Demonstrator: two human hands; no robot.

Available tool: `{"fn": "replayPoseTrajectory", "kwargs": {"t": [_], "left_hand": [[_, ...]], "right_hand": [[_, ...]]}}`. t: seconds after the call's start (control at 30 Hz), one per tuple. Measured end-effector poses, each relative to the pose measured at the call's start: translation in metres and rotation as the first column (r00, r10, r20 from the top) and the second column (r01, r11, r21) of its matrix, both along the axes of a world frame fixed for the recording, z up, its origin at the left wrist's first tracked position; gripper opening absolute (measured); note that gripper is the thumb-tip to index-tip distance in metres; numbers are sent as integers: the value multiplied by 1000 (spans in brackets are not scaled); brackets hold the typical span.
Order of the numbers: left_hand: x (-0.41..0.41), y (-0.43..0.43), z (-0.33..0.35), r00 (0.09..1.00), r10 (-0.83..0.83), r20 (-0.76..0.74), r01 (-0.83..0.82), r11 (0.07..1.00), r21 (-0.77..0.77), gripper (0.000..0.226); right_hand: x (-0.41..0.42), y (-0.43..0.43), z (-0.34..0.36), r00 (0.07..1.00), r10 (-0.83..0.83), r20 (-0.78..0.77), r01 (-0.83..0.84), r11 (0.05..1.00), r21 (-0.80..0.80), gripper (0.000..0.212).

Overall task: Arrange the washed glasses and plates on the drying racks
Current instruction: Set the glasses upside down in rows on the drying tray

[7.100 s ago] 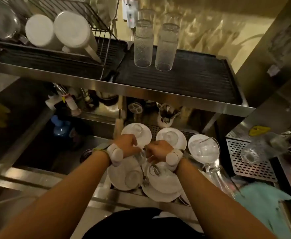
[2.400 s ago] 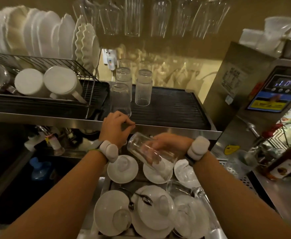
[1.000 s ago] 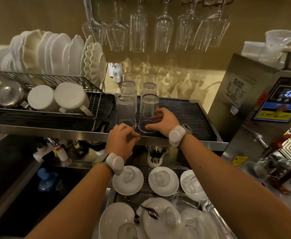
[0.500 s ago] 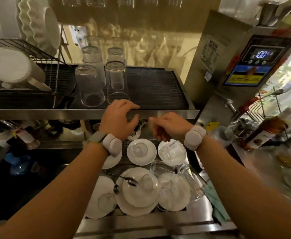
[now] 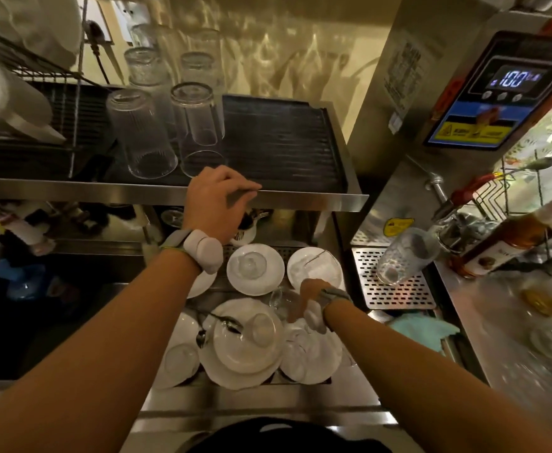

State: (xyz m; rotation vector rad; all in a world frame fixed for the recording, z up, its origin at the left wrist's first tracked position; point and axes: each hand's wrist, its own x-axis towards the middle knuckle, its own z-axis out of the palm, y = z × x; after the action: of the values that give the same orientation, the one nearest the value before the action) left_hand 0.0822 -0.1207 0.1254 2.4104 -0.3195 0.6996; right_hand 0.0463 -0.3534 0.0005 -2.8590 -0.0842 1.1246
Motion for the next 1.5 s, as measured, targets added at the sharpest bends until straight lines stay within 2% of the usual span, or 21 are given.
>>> {"fn": "replayPoseTrajectory", "kwargs": {"t": [0.07,0.1,0.2,0.4,0.53,0.67,0.73,0.8,0.9,1.0,1.03,1.1,1.17,1.23,1.3,1.33,1.37,1.43,1.5], "left_hand": [[0,-1,-1,1000,8,10,-8,1000,-2,17],[0,-1,0,1000,9,16,-9,1000,0,16],[0,-1,-1,1000,20,12,-20,1000,17,15],[-1,-2,-1,1000,27,-7,-27,1000,11,16],[-2,-4,2,999,41,-24,-41,999,5,16],[-5,-7,4,998,61,-35,-60,998,16,14],[-5,-10,5,998,67,-23,-67,998,20,13],[-6,-10,5,997,79,-24,-79,997,20,12],[-7,-10,5,995,88,-39,-87,996,31,12],[-6,-11,6,994,95,-46,-94,995,25,12],[-5,-12,9,994,98,-49,-97,995,17,12],[-5,-12,10,992,97,-81,-96,995,17,12],[-6,-13,12,989,79,-125,-78,997,12,10],[-8,-13,16,987,67,-148,-68,998,-4,7],[-8,-16,21,982,56,-182,-61,998,-21,17],[-7,-17,22,977,62,-206,-68,998,-19,16],[-6,-17,24,973,70,-220,-72,997,-1,16],[-2,-18,29,965,101,-242,-83,993,82,25],[6,-21,34,953,124,-275,-81,983,165,30]], "right_hand": [[-1,2,-7,999,-31,39,30,999,28,58],[-2,2,-9,997,-37,64,36,999,19,56],[-3,1,-14,996,-48,73,49,999,-22,65],[8,-3,-17,991,-104,83,98,993,71,49],[8,-10,-10,994,-69,83,61,994,91,48],[8,-20,3,986,-128,110,98,964,248,58],[8,-25,16,975,-220,9,198,893,404,56],[5,-22,32,949,-244,-201,315,776,546,51],[-1,-17,52,888,-137,-438,418,635,649,48],[-4,-17,76,848,66,-526,434,485,760,30],[-2,-19,88,840,144,-522,421,434,797,31],[1,-19,109,832,265,-487,405,309,860,44],[7,-20,129,863,295,-411,368,192,910,58],[15,-21,149,924,224,-310,299,82,951,63],[26,-23,172,977,76,-201,202,-6,979,64],[33,-25,183,992,-30,-125,125,-3,992,63],[41,-24,194,988,-152,-28,36,46,998,62],[57,-23,208,917,-377,133,-66,185,980,66],[74,-19,214,832,-519,196,-56,272,961,74]]}}
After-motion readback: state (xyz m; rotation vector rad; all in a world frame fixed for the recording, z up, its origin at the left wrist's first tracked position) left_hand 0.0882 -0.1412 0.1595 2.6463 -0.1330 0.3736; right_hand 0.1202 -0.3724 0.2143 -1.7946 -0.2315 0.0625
